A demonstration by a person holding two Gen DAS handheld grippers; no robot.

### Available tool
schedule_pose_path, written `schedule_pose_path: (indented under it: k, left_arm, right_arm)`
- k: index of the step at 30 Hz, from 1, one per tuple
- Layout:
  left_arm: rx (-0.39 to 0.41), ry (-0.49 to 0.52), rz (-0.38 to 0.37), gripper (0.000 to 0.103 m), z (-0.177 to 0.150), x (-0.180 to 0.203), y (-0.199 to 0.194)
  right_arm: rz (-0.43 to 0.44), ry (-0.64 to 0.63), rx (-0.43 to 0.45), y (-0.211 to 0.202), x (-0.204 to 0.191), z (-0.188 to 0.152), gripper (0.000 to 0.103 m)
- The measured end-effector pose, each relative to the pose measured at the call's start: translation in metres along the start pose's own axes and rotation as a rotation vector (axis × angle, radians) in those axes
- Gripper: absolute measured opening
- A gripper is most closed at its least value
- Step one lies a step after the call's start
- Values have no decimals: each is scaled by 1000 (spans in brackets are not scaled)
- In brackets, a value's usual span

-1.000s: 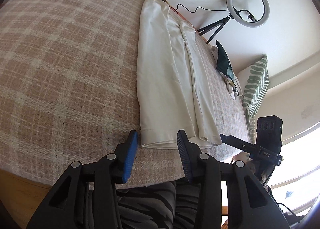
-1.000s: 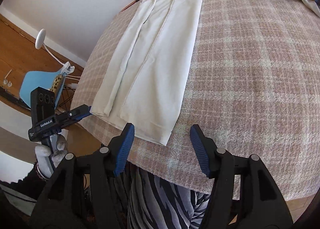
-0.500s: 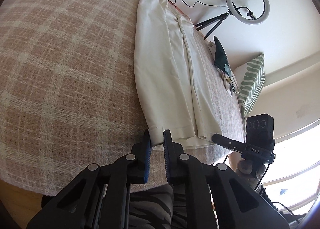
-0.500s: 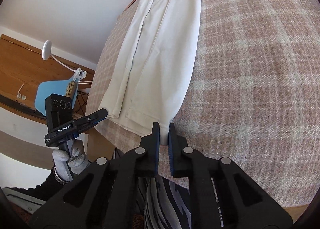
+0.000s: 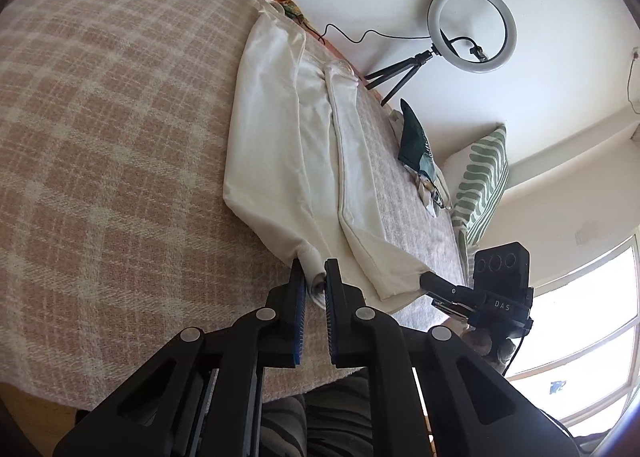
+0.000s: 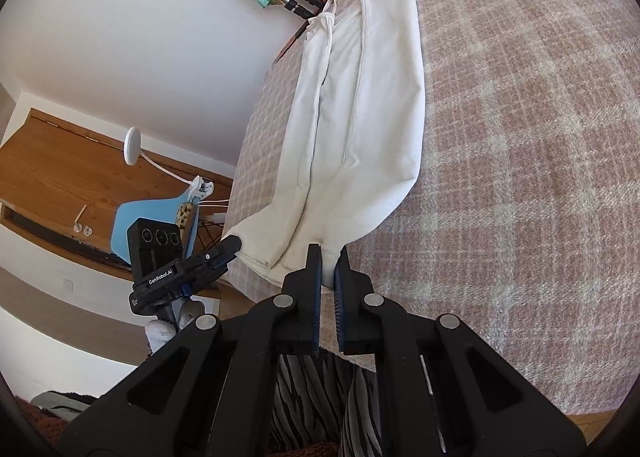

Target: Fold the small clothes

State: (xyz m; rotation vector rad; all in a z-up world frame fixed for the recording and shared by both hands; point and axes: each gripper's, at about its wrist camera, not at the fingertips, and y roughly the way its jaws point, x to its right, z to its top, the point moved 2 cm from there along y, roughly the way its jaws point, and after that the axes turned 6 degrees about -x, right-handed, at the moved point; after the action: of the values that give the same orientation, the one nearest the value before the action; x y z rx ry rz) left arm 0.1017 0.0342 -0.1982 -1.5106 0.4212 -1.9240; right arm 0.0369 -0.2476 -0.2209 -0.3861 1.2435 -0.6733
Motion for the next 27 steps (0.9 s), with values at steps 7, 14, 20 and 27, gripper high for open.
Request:
schedule_pose_path:
  k: [7,14,20,27]
  left_arm:
    - [38,5,-13,7,40,6,7]
    - [68,15,62,7,83,3,32]
    - [63,-13,129,7,98,-13,53]
    - [60,-21,136,7,100,-18,52]
  right_arm:
    - [-23,-2,73,-3,-3,35,7]
    - [-114,11,93,15,2,81,7]
    - [-196,33,62,37,17,104,7]
    - [-244,25,31,43,21,108,7]
